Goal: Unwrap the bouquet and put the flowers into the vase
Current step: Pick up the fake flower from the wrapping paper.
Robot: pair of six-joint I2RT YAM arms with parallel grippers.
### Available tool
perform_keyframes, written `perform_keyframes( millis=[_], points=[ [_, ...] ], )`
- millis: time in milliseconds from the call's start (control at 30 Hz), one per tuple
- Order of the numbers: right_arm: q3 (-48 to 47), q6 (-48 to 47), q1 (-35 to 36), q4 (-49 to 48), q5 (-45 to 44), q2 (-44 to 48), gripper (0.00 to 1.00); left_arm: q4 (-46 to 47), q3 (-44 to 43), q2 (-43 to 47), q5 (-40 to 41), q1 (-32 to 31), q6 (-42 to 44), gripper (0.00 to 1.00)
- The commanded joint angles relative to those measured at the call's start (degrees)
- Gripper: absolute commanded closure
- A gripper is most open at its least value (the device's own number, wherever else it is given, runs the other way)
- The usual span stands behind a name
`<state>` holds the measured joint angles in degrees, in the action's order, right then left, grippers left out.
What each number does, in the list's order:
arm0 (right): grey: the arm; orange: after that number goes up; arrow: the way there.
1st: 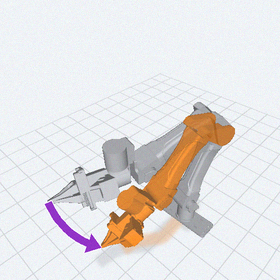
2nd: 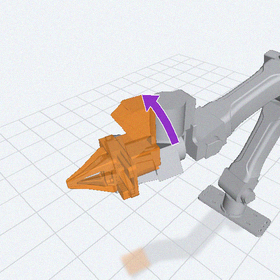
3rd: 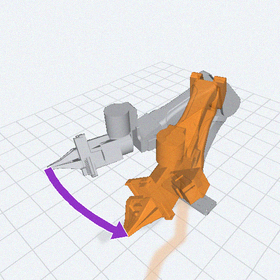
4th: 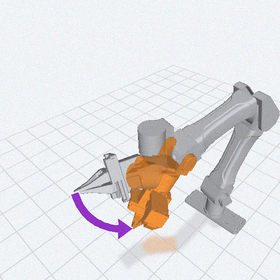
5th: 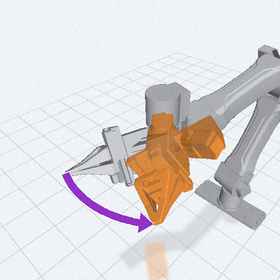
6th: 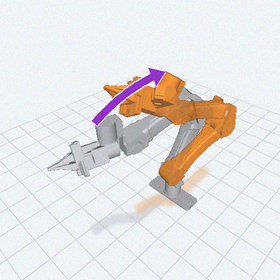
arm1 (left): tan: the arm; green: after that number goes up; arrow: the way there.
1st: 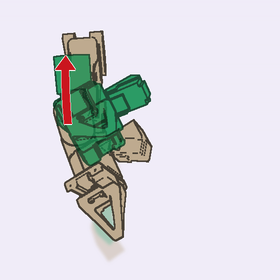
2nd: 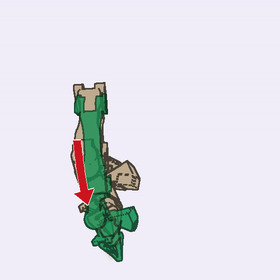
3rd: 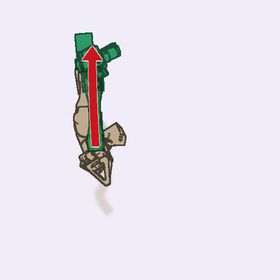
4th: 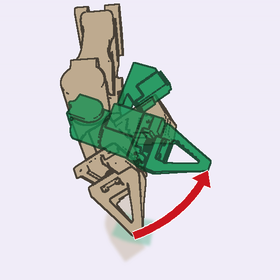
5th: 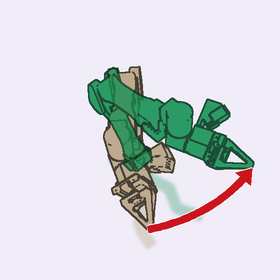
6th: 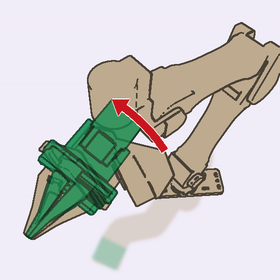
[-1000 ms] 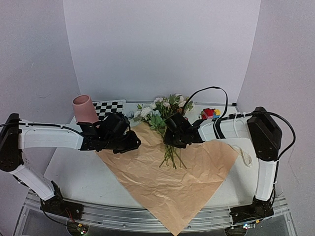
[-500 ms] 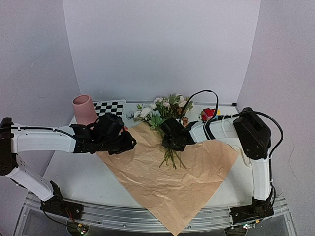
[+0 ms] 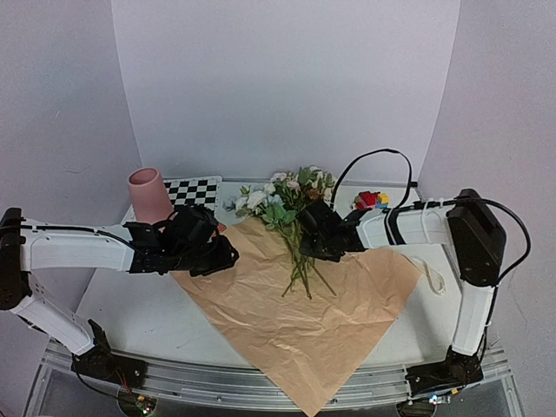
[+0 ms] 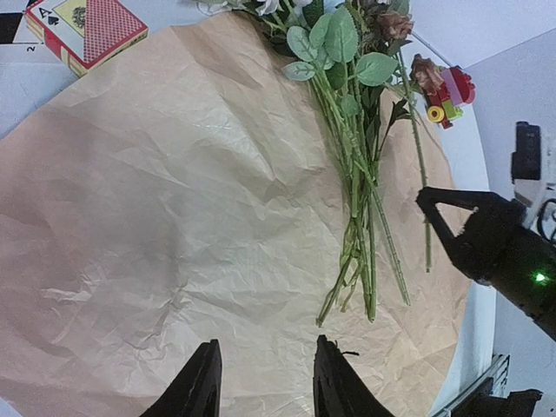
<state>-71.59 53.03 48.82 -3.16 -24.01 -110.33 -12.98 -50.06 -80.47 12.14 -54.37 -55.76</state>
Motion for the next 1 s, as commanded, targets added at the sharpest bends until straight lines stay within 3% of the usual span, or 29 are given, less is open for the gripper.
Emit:
perform_keyframes(
  millis=[0,467,500,567,633,833,967],
  points=[
    [3.35,-6.75,0.05,2.18,-1.14,7.03,0.98,1.5,0.23,1.3,-0.34,-0.18,-1.17,0.62],
    [17.93,-23.91,-0.44,1.84,-4.08,18.25,0.84,1.44,0.08,0.13,-0.86,-3.04,-1.86,0.61],
    [18.81,-24.23,-0.72,1.84,-3.92,18.71,0.82,1.44,0.06,0.13,-0.82,-3.24,-2.01,0.61],
    [19.82,-25.71,-1.25,1.55,-2.05,19.34,0.62,1.47,0.02,-0.09,-0.69,-3.71,-2.22,0.6],
    [19.8,-28.09,-1.33,1.13,0.9,19.68,0.51,1.47,-0.21,-0.64,-0.7,-4.16,-2.24,0.6],
    [17.88,-34.11,-1.33,-1.66,10.11,19.92,0.5,1.45,-1.12,-1.96,0.18,-5.39,-2.34,0.59],
    [14.37,-35.8,-1.35,-1.67,12.4,15.86,0.57,1.45,-1.05,-1.88,0.36,-5.86,-2.58,0.59]
  ],
)
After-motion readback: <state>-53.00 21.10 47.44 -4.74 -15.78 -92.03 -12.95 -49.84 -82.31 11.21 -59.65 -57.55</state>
